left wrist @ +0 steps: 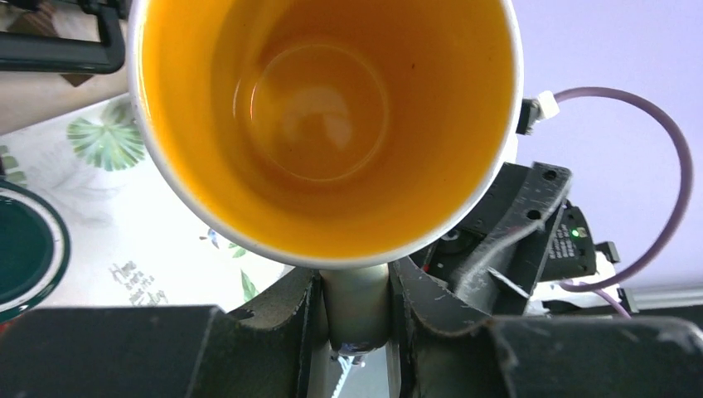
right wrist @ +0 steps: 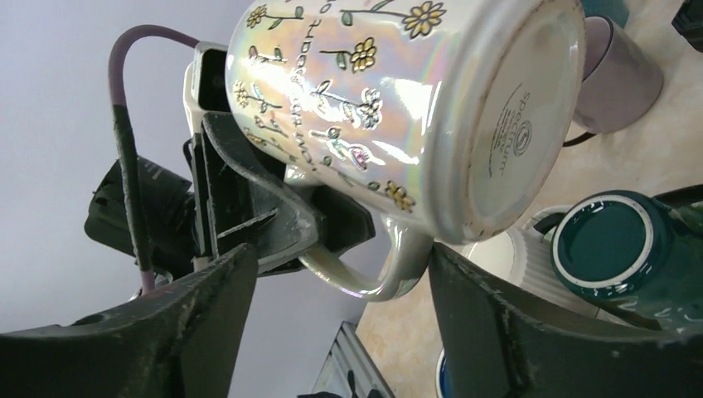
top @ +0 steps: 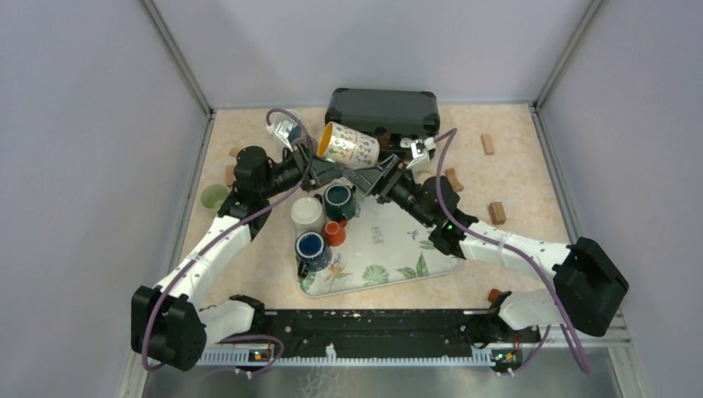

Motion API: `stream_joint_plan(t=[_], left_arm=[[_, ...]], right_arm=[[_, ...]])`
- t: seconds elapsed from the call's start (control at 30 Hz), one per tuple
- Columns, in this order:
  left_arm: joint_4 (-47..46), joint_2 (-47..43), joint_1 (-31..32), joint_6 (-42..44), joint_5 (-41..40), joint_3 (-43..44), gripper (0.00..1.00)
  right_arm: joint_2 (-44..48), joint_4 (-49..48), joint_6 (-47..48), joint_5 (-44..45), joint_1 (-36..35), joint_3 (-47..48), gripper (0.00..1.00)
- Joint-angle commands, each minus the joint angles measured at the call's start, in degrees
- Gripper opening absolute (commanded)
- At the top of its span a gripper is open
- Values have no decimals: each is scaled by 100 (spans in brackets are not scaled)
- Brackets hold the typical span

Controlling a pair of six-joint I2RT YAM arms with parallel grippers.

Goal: Turn the mug right side up
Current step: Place the cup at the corner of the board.

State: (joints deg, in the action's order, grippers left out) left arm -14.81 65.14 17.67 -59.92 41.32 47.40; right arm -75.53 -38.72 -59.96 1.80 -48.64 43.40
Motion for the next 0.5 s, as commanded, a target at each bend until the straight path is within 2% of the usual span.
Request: stream_joint_plan(t=[0.0,0.23,0.47], left_arm=[[-399,-111,-22,465,-299,516,0],[134,-109,-27,919,-604,785,0],[710,-75,-27,1313,-855,1158,0]], right_arm=[[391,15,285,-37,-38,-65,79],[692,419,554,-40,-40,-107,97],[1142,860,771,-13,-40,-279,99]])
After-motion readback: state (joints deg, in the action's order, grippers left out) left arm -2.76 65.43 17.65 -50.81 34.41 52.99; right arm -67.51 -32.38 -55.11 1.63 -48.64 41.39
